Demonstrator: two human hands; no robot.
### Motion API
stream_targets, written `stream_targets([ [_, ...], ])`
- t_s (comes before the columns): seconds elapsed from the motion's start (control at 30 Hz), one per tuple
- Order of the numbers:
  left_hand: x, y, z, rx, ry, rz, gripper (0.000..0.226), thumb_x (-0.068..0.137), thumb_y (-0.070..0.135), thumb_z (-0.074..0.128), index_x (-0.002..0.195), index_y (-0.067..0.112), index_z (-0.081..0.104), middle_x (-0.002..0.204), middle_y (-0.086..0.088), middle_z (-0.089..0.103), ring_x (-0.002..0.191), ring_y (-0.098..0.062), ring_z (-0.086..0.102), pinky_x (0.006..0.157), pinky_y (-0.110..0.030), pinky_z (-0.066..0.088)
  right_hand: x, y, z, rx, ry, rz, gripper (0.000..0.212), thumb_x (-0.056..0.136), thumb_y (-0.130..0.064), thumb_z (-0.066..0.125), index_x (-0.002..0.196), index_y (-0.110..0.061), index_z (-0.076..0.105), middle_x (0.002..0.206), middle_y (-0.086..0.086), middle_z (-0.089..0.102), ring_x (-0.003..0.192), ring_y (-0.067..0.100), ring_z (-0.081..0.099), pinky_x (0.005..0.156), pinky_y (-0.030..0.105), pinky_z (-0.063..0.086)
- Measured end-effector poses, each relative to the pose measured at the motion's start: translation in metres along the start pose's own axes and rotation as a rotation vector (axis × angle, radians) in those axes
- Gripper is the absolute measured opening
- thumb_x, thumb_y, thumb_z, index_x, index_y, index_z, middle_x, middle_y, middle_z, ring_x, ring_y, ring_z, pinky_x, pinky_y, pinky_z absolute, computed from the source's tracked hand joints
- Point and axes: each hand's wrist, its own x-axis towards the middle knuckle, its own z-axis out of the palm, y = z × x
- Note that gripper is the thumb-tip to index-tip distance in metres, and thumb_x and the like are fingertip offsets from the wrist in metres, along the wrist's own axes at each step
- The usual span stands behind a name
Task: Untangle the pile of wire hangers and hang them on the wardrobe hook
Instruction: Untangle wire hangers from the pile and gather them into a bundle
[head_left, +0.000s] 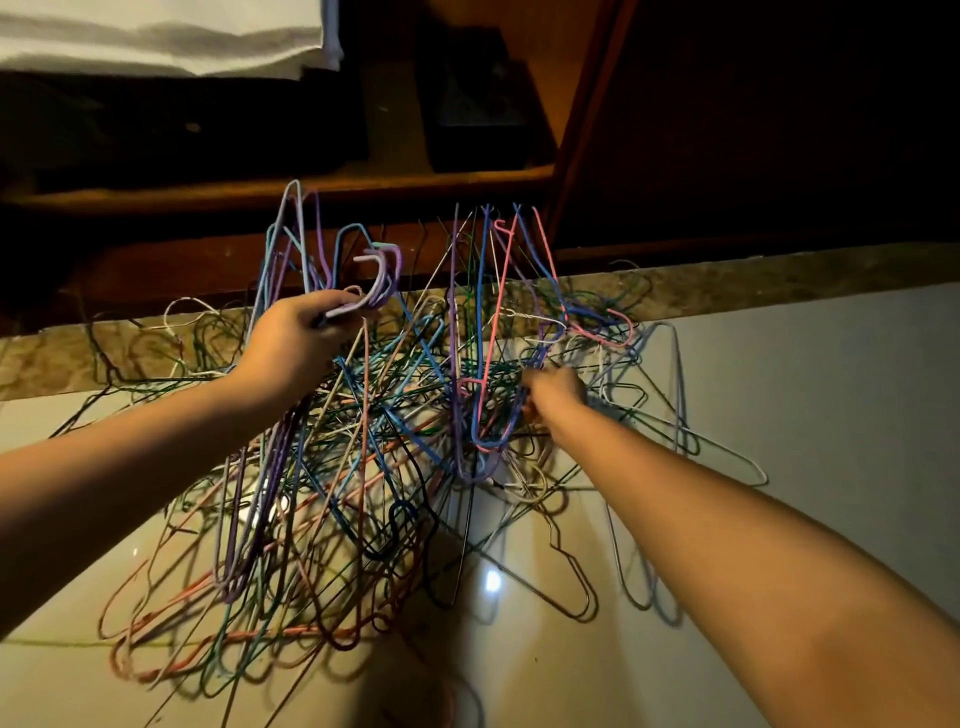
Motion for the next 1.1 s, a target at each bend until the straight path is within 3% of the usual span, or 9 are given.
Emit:
stream_targets([
  [0.07,-0.001,0.001,0.000,0.003,-0.002,0.000,0.017,0.092,0.008,0.052,0.103,0.013,0.064,0.076,0.000,0.060,0.064,-0.014,0.051,0.050,-0.007,0.041,0.001,0.004,-0.005,0.003,-0.024,-0.016,0.017,0.085,-0.019,0.058,0.071,-0.009,0.058,0.063,0.007,0.054,0.061,0.024,0.052,0.062,0.036,0.042],
  [0.17,-0.001,0.002,0.002,0.012,0.010,-0.027,0.027,0.092,0.007,0.052,0.117,0.003,0.062,0.117,-0.021,0.062,0.107,-0.035,0.056,0.092,-0.036,0.045,0.003,0.003,-0.012,0.043,-0.008,0.001,0.026,0.083,-0.017,0.058,0.058,-0.013,0.050,0.056,0.005,0.048,0.058,0.023,0.047,0.059,0.033,0.035],
  [0.23,-0.001,0.006,0.004,0.012,0.013,-0.029,0.029,0.092,0.008,0.052,0.119,0.003,0.061,0.126,-0.025,0.056,0.117,-0.037,0.050,0.099,-0.043,0.039,0.008,0.004,-0.012,0.103,-0.019,0.024,0.025,0.081,-0.013,0.059,0.057,-0.014,0.051,0.056,0.005,0.047,0.065,0.023,0.048,0.064,0.034,0.036],
  [0.3,-0.002,0.005,0.006,0.022,0.015,-0.016,0.028,0.092,0.008,0.052,0.119,0.004,0.061,0.116,-0.022,0.061,0.108,-0.032,0.056,0.093,-0.041,0.044,0.013,0.007,-0.009,0.153,-0.079,0.049,0.023,0.082,-0.008,0.059,0.062,-0.015,0.053,0.065,0.007,0.051,0.074,0.023,0.049,0.069,0.035,0.039],
  [0.4,0.000,-0.002,0.006,0.024,-0.011,0.014,0.022,0.092,0.009,0.052,0.111,0.008,0.064,0.069,0.003,0.056,0.062,-0.008,0.048,0.054,-0.020,0.039,0.017,0.010,-0.008,0.238,-0.131,0.105,0.022,0.086,-0.002,0.058,0.073,-0.019,0.052,0.086,0.009,0.059,0.077,0.023,0.053,0.073,0.034,0.045],
  [0.5,0.002,-0.010,0.005,0.002,-0.030,-0.001,0.016,0.093,0.010,0.052,0.099,0.018,0.065,0.057,0.003,0.044,0.051,-0.013,0.035,0.039,-0.013,0.027,0.018,0.010,-0.010,0.313,-0.146,0.130,0.026,0.084,0.005,0.060,0.082,-0.018,0.047,0.076,0.005,0.055,0.059,0.015,0.050,0.054,0.025,0.042],
  [0.73,0.001,-0.011,0.003,-0.004,-0.047,0.016,0.019,0.094,0.009,0.050,0.095,0.023,0.062,0.061,0.000,0.047,0.055,-0.016,0.037,0.047,-0.025,0.028,0.015,0.013,-0.011,0.061,-0.045,0.095,0.021,0.071,-0.008,0.074,0.066,-0.017,0.055,0.065,0.004,0.056,0.051,0.017,0.043,0.046,0.025,0.032],
  [0.9,0.000,-0.010,0.001,-0.017,-0.046,0.025,0.020,0.094,0.008,0.049,0.094,0.023,0.061,0.061,-0.001,0.046,0.055,-0.016,0.038,0.048,-0.025,0.030,0.014,0.007,-0.008,0.227,-0.147,0.092,0.023,0.079,0.001,0.066,0.071,-0.015,0.051,0.071,0.006,0.056,0.069,0.021,0.052,0.068,0.034,0.046],
  [1.1,0.001,-0.014,-0.002,-0.013,-0.040,0.032,0.021,0.094,0.008,0.050,0.089,0.025,0.063,0.062,-0.001,0.047,0.055,-0.016,0.039,0.050,-0.026,0.031,0.011,0.013,-0.018,0.401,-0.190,0.068,0.022,0.086,-0.001,0.058,0.073,-0.016,0.049,0.070,0.004,0.054,0.063,0.015,0.050,0.058,0.028,0.042],
])
